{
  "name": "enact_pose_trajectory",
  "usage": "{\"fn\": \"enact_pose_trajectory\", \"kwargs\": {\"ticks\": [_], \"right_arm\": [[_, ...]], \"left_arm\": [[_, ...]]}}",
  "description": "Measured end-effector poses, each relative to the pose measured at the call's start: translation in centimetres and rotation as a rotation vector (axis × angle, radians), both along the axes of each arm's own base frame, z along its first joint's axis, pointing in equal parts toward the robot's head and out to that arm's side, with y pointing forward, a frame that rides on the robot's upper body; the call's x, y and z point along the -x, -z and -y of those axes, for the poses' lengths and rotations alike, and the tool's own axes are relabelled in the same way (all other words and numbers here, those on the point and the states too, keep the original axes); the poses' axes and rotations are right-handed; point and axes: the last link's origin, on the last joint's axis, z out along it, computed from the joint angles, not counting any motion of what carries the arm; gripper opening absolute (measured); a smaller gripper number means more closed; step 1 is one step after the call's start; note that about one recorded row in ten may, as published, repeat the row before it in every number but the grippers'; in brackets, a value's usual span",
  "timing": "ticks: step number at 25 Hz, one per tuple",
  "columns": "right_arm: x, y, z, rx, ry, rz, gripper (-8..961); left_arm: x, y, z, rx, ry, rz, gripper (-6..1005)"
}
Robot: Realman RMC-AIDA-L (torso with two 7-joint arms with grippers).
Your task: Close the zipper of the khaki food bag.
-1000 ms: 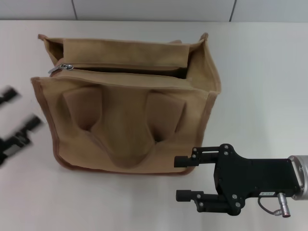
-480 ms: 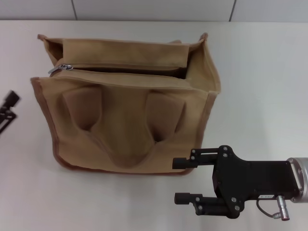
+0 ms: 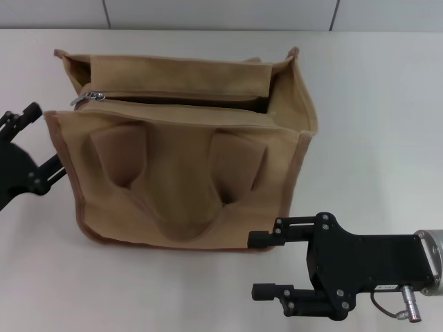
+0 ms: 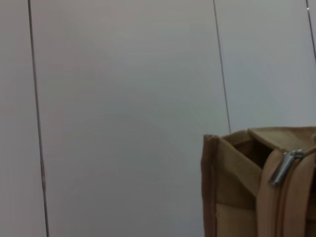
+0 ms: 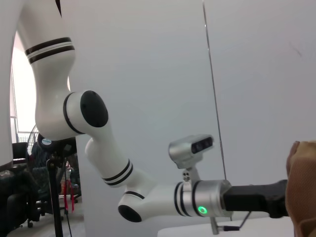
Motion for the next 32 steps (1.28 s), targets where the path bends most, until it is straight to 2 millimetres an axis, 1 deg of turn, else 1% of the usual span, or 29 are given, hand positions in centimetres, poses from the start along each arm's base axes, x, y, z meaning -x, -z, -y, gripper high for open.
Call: {"fn": "enact_pose_trajectory", "kwargs": {"ticks": [1,2,3,5,7,9,10,13,20,27,28,30,32], "right_arm": [[0.0,0.0,0.0,0.0,-0.002,-0.002,574],[0.0,0.0,0.0,0.001,-0.003,-0.004,574],[0.0,-0.1,0.1,0.002,-0.004,-0.006,574],[0.1,-0.1,0.1,0.004,-0.005,-0.009,574],[0.1,-0.1,0.1,0.004,-0.004,-0.009,574],[0.0,-0.1,0.2,0.003,-0.003,-0.01,574],[0.0,-0.1,0.2,0.003,-0.001,-0.01,574],[0.0,-0.1,0.2,0.002,0.001,-0.01,574],[0.0,-0.1,0.1,-0.001,0.0,-0.012,575],[0.2,-0.3,0.0,-0.001,-0.009,-0.023,575],[0.3,-0.3,0.0,0.0,-0.011,-0.024,575],[0.3,-0.3,0.0,0.0,-0.012,-0.026,575],[0.3,-0.4,0.1,0.002,-0.015,-0.03,575]], "left_arm": [[0.0,0.0,0.0,0.0,0.0,0.0,751],[-0.3,0.5,-1.2,0.002,-0.009,-0.014,751],[-0.4,0.6,-1.5,-0.002,-0.009,-0.008,750],[-0.4,0.6,-1.5,-0.002,-0.009,-0.008,749],[-1.1,0.3,-1.8,-0.033,0.017,0.032,747],[-1.1,0.3,-1.8,-0.033,0.017,0.032,746],[-1.5,-0.2,-1.7,-0.061,0.04,0.059,746],[-1.7,-0.6,-1.6,-0.102,0.043,0.098,744],[-1.6,-0.5,-1.4,-0.11,0.039,0.1,739],[-1.8,-0.2,-0.9,-0.132,0.05,0.102,735],[-2.4,-0.1,-0.3,-0.193,0.066,0.167,734],[-2.4,-0.1,-0.3,-0.193,0.066,0.167,613],[-2.9,0.0,-0.3,-0.19,0.098,0.173,480]]}}
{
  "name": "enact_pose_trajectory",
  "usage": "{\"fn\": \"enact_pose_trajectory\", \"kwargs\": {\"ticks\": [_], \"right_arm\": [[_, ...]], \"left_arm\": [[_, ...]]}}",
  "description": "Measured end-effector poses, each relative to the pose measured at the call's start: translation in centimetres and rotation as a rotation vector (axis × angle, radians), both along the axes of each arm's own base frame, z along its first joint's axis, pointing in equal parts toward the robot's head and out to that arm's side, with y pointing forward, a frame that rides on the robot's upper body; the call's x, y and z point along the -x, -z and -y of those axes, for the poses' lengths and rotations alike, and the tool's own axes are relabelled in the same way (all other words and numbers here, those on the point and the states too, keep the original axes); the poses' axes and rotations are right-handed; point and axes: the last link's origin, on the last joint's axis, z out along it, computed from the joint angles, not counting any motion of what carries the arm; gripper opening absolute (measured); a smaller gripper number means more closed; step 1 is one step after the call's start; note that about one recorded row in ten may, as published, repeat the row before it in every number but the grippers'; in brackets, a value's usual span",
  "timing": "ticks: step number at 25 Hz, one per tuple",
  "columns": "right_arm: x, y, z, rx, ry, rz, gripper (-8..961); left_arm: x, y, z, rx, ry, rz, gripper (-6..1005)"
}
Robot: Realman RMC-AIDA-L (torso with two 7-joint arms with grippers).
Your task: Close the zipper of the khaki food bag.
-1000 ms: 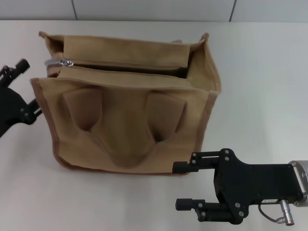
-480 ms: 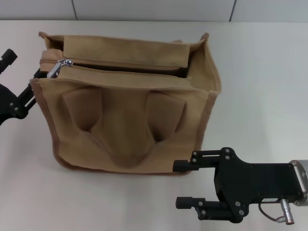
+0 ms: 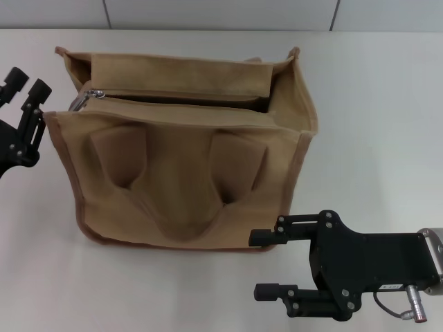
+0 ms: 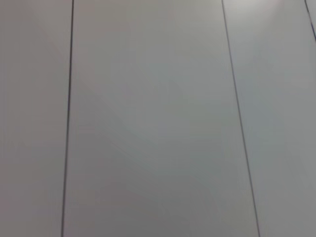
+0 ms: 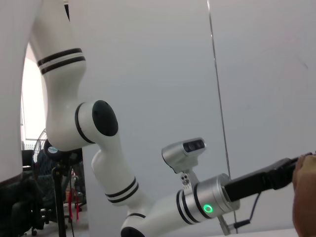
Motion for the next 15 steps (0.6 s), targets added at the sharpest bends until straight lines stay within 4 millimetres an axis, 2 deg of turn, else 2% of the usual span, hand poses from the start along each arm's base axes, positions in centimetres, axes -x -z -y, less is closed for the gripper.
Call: {"fn": "enact_pose_trajectory", "kwargs": {"ticks": [2,9,10,13,15], "right_arm": [[0.0,0.0,0.0,0.002,-0.002,-0.004,575],[0.0,-0.1,0.1,0.001,0.002,-0.005,575],[-0.1,-0.1,0.2,0.001,0.003,-0.005,575],[-0.1,-0.1,0.2,0.0,0.006,-0.005,575],[-0.1,-0.1,0.2,0.0,0.006,-0.005,575]], "left_arm": [[-0.1,0.1,-0.2,0.007,0.001,-0.003,336],[0.3,0.0,-0.1,-0.019,-0.016,-0.032,108],[0.3,0.0,-0.1,-0.019,-0.016,-0.032,102],[2.2,-1.2,0.8,-0.029,-0.091,-0.077,82],[2.2,-1.2,0.8,-0.029,-0.091,-0.077,117]]}}
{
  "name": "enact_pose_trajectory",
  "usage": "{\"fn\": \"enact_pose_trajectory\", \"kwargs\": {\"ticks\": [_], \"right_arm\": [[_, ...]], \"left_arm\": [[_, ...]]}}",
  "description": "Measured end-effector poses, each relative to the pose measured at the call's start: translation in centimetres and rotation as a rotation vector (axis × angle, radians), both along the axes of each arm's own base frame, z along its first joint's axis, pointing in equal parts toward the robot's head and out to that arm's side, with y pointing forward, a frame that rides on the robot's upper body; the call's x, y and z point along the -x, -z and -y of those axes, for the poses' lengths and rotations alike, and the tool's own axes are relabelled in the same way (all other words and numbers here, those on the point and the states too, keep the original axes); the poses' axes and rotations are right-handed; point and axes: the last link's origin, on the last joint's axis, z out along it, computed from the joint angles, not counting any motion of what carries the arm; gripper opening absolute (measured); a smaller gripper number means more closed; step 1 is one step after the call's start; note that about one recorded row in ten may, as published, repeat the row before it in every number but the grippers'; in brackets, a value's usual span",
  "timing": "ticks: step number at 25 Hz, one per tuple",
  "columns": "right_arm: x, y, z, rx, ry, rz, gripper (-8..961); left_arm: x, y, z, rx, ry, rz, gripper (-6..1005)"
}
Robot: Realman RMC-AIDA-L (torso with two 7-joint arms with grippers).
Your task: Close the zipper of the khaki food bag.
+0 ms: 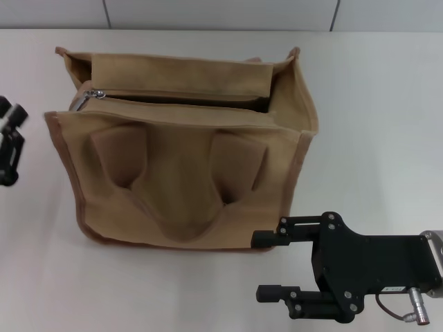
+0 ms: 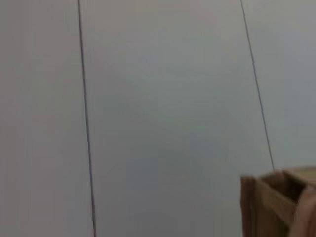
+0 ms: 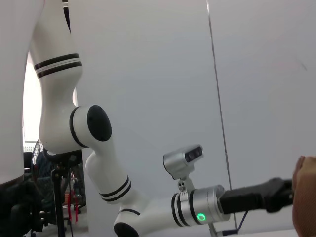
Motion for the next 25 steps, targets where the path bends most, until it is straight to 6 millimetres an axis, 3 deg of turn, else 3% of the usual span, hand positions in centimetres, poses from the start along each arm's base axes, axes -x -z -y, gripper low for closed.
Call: {"fn": "enact_pose_trajectory", "kwargs": {"ticks": [3,9,11,17,25], "right_arm": [[0.1,0.0,-0.1,0.0,-0.002,0.0,574],[0.2,0.0,-0.2,0.001,-0.008,-0.001,574],[0.2,0.0,-0.2,0.002,-0.006,-0.001,574],[0.0,0.0,0.1,0.004,0.002,-0.004,574],[0.0,0.0,0.1,0.006,0.003,-0.006,574]], "left_arm": [[1.1,0.7,0.2,0.128,-0.035,-0.088,168],[0.3,1.5,-0.3,0.171,0.01,-0.116,272],[-0.1,1.8,-0.7,0.185,0.031,-0.125,549],[-0.6,1.4,-1.9,0.098,0.028,-0.106,708],[-1.4,1.4,-1.9,-0.035,0.041,-0.085,702]]}}
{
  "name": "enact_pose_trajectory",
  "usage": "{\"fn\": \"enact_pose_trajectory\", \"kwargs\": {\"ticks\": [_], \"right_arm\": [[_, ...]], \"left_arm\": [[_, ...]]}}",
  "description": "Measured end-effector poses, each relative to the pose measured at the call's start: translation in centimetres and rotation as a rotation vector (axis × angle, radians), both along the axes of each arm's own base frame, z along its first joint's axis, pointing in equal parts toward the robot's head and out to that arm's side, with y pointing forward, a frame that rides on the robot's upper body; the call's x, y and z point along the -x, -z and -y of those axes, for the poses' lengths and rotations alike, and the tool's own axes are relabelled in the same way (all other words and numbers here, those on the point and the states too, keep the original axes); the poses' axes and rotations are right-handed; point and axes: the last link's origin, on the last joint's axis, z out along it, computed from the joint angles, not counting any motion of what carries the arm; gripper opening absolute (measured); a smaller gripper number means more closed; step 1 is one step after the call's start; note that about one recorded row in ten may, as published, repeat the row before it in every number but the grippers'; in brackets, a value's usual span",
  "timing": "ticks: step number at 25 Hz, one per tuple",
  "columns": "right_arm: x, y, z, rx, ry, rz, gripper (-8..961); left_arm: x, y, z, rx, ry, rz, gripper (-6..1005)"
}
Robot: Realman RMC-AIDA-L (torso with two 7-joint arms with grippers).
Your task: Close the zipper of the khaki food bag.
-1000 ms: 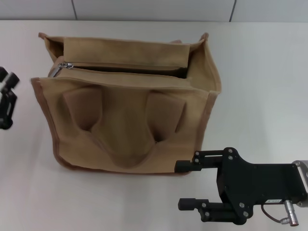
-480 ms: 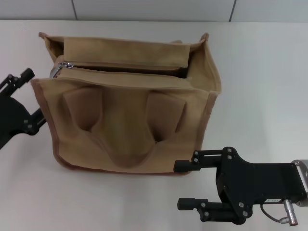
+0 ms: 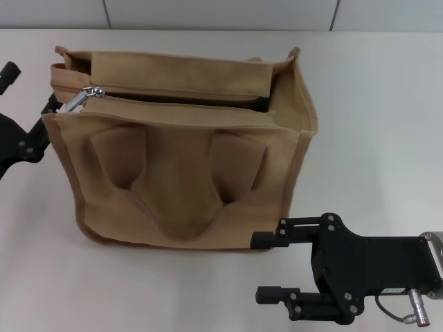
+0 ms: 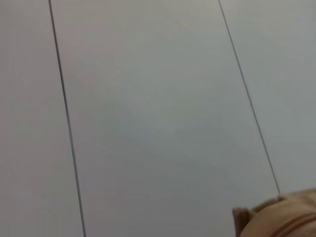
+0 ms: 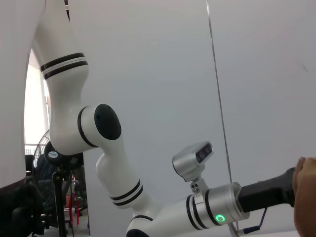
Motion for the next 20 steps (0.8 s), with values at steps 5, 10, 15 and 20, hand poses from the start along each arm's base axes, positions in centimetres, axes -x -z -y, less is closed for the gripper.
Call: {"fn": "enact_pose_trajectory", "kwargs": {"ticks": [5,10,15,20], "right_arm": [[0.0,0.0,0.0,-0.001,0.0,-0.001,574],[0.1,0.0,0.0,-0.001,-0.002,-0.002,574],[0.2,0.0,-0.1,0.0,-0.009,-0.004,574],[0.2,0.0,-0.1,0.0,-0.011,-0.005,574]], "left_arm": [[-0.3,0.0,0.9,0.006,0.035,0.011,699],[-0.3,0.7,1.1,0.042,0.04,-0.003,698],[-0.3,1.2,0.4,0.057,0.012,-0.005,691],[-0.9,1.1,0.2,0.026,0.035,0.016,659]]}}
